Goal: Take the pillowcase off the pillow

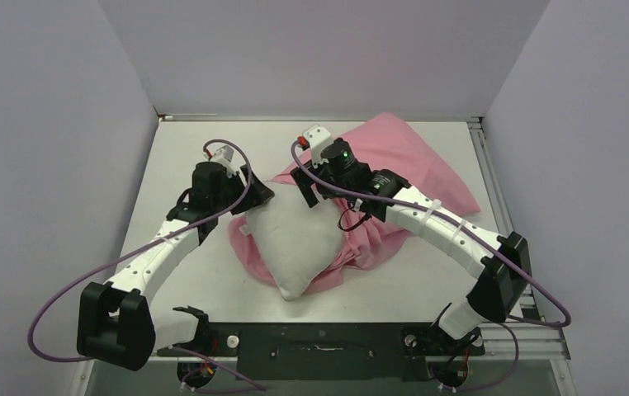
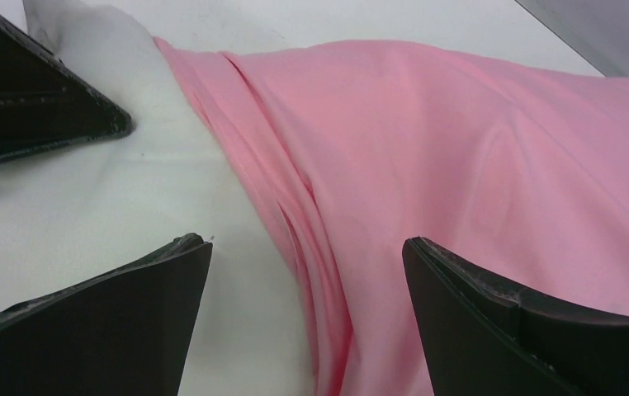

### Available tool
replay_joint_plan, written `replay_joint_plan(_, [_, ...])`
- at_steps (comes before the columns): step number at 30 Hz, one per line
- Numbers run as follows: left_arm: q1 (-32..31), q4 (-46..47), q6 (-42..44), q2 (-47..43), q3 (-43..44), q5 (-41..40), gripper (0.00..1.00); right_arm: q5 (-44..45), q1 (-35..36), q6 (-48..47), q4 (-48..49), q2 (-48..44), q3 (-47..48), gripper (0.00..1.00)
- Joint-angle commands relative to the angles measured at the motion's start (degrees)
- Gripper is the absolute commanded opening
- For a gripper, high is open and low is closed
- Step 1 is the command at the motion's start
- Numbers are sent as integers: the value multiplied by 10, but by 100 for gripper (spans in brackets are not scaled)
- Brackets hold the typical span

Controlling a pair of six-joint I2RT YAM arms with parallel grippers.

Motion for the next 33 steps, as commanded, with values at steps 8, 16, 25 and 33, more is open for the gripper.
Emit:
replay_joint_plan(8, [-25, 180, -20, -67, -126, 86, 0, -4, -2, -18, 13, 129, 142, 90])
replay_joint_plan(16, [-88, 117, 44, -131, -128, 13, 0, -41, 0, -28, -32, 209, 205, 91])
replay_joint_plan(25, [-95, 42, 69, -175, -100, -36, 0, -24, -7, -39, -84, 253, 207, 68])
replay_joint_plan(33, [-90, -13, 96, -217, -69, -61, 0, 38, -45, -32, -71, 206, 146, 7])
